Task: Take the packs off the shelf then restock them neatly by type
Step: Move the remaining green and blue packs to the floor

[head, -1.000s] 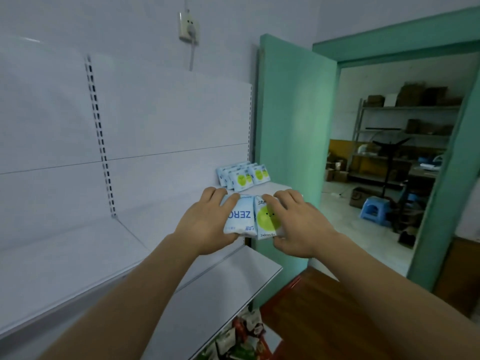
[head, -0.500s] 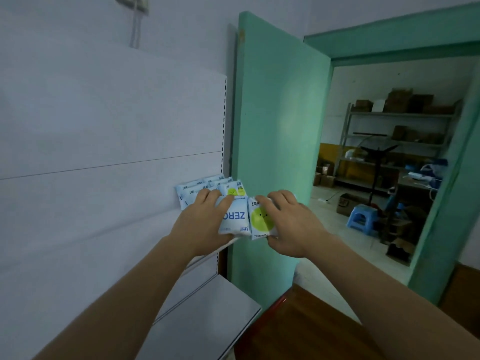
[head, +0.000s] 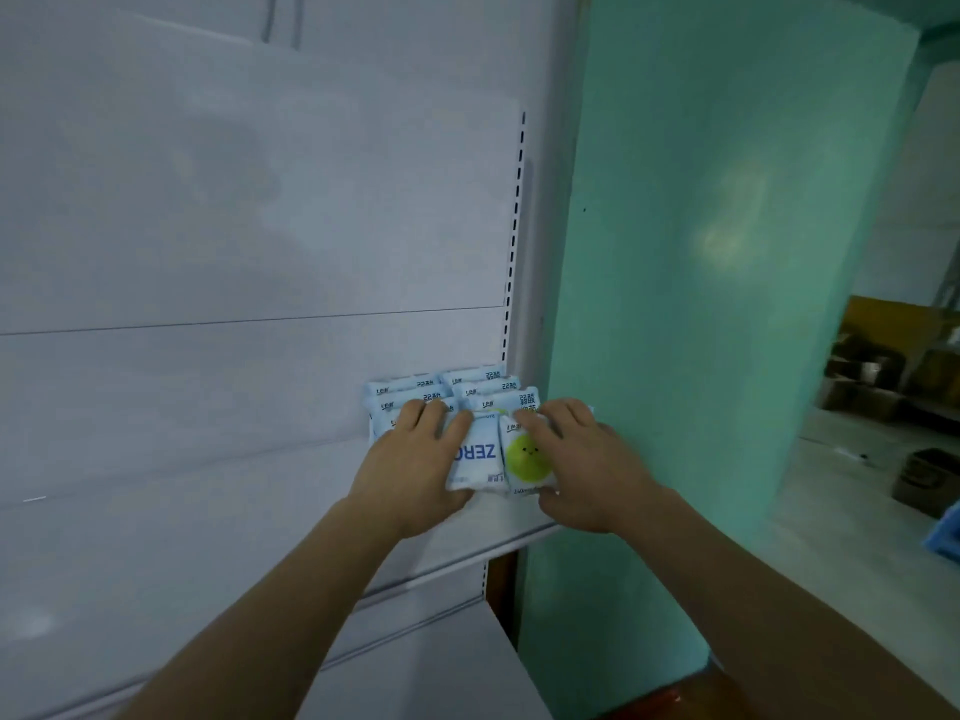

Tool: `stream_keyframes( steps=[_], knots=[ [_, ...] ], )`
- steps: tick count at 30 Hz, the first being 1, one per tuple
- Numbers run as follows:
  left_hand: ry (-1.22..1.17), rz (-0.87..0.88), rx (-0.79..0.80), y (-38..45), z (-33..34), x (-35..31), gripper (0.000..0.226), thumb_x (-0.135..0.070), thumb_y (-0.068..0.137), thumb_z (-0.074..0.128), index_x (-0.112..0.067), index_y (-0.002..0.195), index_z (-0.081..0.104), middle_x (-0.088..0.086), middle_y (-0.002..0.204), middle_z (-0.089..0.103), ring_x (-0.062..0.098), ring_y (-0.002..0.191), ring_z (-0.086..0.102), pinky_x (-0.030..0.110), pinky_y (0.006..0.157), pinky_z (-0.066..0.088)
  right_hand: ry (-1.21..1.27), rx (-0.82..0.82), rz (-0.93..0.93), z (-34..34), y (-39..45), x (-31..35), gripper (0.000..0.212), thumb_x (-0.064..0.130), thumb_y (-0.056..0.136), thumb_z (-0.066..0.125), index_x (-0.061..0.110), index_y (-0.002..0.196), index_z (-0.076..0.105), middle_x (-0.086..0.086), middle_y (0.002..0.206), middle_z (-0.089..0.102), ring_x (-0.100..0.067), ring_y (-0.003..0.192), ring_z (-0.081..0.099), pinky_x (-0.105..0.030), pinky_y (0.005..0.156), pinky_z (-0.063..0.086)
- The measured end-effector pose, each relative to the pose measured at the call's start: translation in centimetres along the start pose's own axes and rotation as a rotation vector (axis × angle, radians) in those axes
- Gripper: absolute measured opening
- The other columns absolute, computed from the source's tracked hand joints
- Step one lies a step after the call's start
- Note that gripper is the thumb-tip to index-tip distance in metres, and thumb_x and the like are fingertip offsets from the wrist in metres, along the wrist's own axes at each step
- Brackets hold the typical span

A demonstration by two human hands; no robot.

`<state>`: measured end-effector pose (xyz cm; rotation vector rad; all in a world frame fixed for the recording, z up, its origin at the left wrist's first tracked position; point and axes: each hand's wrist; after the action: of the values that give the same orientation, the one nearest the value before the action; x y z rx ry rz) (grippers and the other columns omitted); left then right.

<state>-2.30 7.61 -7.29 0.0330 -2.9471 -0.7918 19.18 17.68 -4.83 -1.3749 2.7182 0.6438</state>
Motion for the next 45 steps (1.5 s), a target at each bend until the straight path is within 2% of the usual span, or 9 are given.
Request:
stream_keyframes(
  steps=[8,16,19,22,27,31,35,40,45],
  knots=[
    [0.090,-0.177,0.065,1.3,3.5,-0.3,0.085,-0.065,0.071,0.065,-0.022,0.139,0.038,0.007,0.128,0.048,0.030,0.120,0.042,0.046,0.074,0.058,0.091,-0.064,-0.146,6.1,4.5,-4.1,0.091,0.033,0.070,0.073,0.019,0.151,0.034,-0.009,0.142,0.045,-0.034,0.134,0.040,-0.051,0.094,0.050],
    [0.115,-0.217,0.116,1.8,4.6,-0.8,0.091,-0.068,0.076,0.061,-0.022,0.148,0.030,0.007,0.142,0.036,0.027,0.130,0.033,0.043,0.086,0.055,0.119,-0.067,-0.214,8.0,5.6,-5.5,0.095,0.057,0.077,0.060,0.027,0.158,0.020,-0.005,0.162,0.027,-0.030,0.150,0.019,-0.055,0.115,0.028],
    [0.021,-0.209,0.148,2.0,3.1,-0.3,0.091,-0.068,0.078,0.061,-0.024,0.152,0.029,0.005,0.144,0.032,0.026,0.134,0.029,0.045,0.094,0.052,0.155,-0.128,-0.287,6.5,5.6,-5.3,0.095,0.067,0.077,0.055,0.022,0.156,0.028,-0.008,0.163,0.027,-0.030,0.151,0.019,-0.058,0.116,0.025],
    [-0.151,-0.236,0.109,2.2,0.6,0.7,0.089,-0.073,0.078,0.057,-0.023,0.149,0.040,0.003,0.133,0.047,0.024,0.121,0.045,0.041,0.100,0.047,0.161,-0.203,-0.442,5.1,5.7,-4.1,0.089,0.063,0.077,0.061,0.018,0.151,0.040,-0.010,0.158,0.036,-0.031,0.148,0.027,-0.054,0.118,0.024],
    [-0.581,-0.517,0.338,2.5,-3.6,1.7,0.050,-0.061,0.086,0.065,-0.027,0.121,0.059,0.001,0.116,0.065,0.018,0.095,0.065,0.024,0.072,0.057,0.223,-0.337,-0.526,3.0,6.6,-0.5,0.049,0.040,0.088,0.063,0.017,0.130,0.058,-0.004,0.124,0.060,-0.027,0.122,0.052,-0.042,0.108,0.037],
    [-0.838,-0.613,0.264,1.6,-4.8,2.3,0.042,-0.055,0.088,0.066,-0.021,0.113,0.063,0.005,0.111,0.063,0.023,0.091,0.069,0.040,0.069,0.063,0.330,-0.191,-0.403,1.7,7.3,-0.2,0.047,0.036,0.092,0.065,0.019,0.135,0.053,-0.003,0.122,0.062,-0.026,0.118,0.050,-0.042,0.103,0.038],
    [-0.843,-0.524,0.195,0.2,-4.0,3.0,0.048,-0.038,0.082,0.079,-0.025,0.121,0.054,0.002,0.111,0.062,0.017,0.089,0.070,0.038,0.067,0.063,0.364,-0.071,-0.309,1.1,7.8,-0.3,0.037,0.039,0.098,0.058,0.026,0.132,0.055,0.003,0.119,0.060,-0.020,0.117,0.044,-0.038,0.101,0.035],
    [-0.656,-0.521,0.161,-0.2,-1.7,2.4,0.043,-0.033,0.093,0.068,-0.025,0.126,0.042,0.010,0.105,0.064,0.025,0.077,0.070,0.042,0.070,0.061,0.303,-0.092,-0.309,2.7,8.9,-0.1,0.037,0.039,0.101,0.051,0.023,0.133,0.061,0.000,0.118,0.058,-0.023,0.120,0.043,-0.043,0.105,0.035],
    [-0.569,-0.556,0.142,-0.4,-1.1,2.0,0.055,-0.036,0.093,0.068,-0.026,0.137,0.038,-0.001,0.097,0.063,0.007,0.075,0.056,0.022,0.066,0.043,0.290,-0.092,-0.376,3.7,9.8,0.0,0.036,0.042,0.099,0.051,0.022,0.124,0.067,0.003,0.111,0.059,-0.021,0.116,0.044,-0.044,0.105,0.036]
  ],
)
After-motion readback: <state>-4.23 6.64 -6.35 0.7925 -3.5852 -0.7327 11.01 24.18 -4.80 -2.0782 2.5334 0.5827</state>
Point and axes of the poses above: each hand's wrist, its own y-axis towards the middle knuckle, its own z-axis out of the palm, x = y × z
